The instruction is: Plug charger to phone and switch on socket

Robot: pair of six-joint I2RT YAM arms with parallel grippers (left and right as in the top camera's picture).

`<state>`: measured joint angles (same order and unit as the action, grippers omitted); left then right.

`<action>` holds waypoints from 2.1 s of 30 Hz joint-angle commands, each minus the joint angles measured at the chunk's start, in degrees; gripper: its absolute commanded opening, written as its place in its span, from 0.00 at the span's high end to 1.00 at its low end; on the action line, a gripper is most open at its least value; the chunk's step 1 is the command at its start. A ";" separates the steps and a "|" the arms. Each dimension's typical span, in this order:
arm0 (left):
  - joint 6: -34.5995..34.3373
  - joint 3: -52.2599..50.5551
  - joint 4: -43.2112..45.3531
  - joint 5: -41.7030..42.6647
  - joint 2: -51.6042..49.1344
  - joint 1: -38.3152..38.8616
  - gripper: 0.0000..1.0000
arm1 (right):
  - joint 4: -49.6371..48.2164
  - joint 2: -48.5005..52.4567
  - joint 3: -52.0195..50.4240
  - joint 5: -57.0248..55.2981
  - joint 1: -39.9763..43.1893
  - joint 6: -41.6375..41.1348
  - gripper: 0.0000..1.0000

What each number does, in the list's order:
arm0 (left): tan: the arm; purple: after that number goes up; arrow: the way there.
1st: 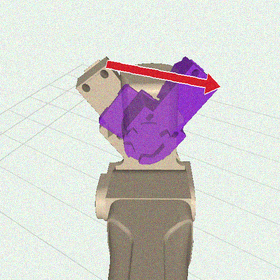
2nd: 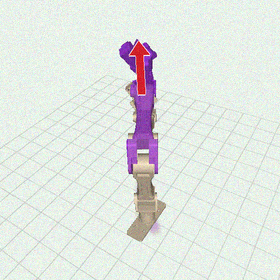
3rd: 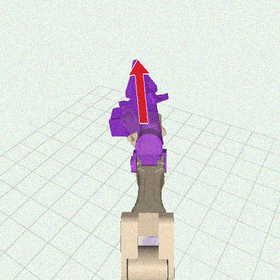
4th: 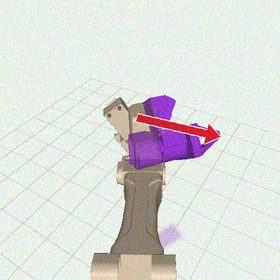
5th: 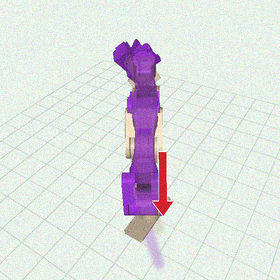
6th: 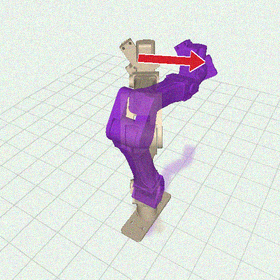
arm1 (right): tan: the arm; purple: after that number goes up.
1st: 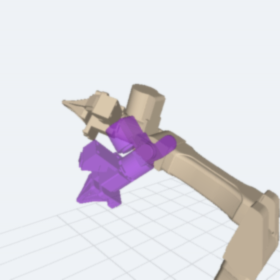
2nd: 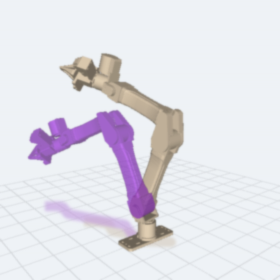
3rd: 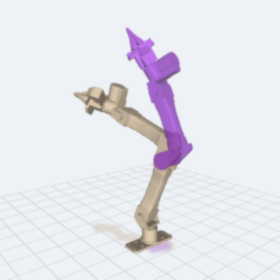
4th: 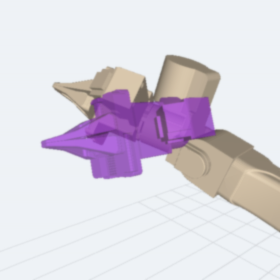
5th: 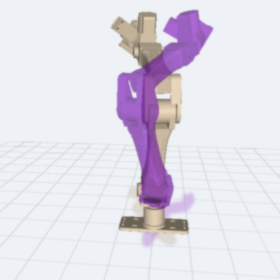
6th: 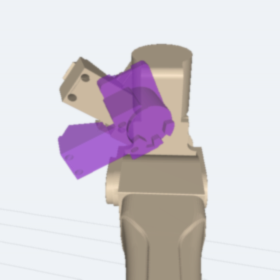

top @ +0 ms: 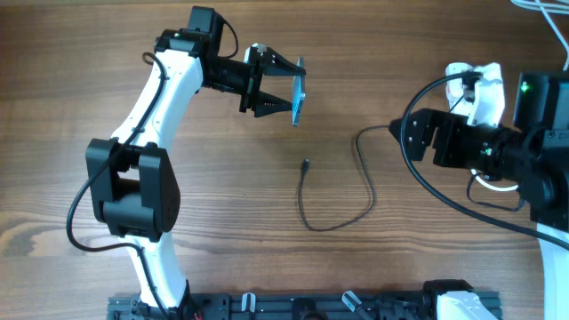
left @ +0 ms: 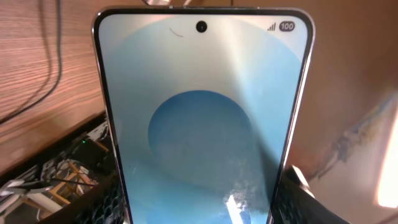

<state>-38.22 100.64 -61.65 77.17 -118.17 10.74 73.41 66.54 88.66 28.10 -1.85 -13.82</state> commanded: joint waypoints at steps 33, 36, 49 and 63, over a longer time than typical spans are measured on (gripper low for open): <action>-10.19 0.94 4.46 1.49 2.14 -0.42 0.34 | 10.21 22.51 18.58 -45.51 -11.37 -23.71 0.00; -10.01 0.94 4.46 2.95 2.14 -0.42 0.34 | 10.25 22.51 18.58 -43.82 -11.37 -23.67 0.00; -8.50 0.94 4.48 7.65 2.14 -0.42 0.34 | 10.23 22.51 16.74 -42.97 -11.37 -23.71 0.00; -8.50 0.94 4.48 7.65 2.14 -0.42 0.34 | 8.74 22.51 16.74 -27.82 -11.37 -14.51 0.00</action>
<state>-47.66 100.64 -57.34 81.56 -118.17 10.74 82.67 88.47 106.21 -4.12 -13.39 -31.73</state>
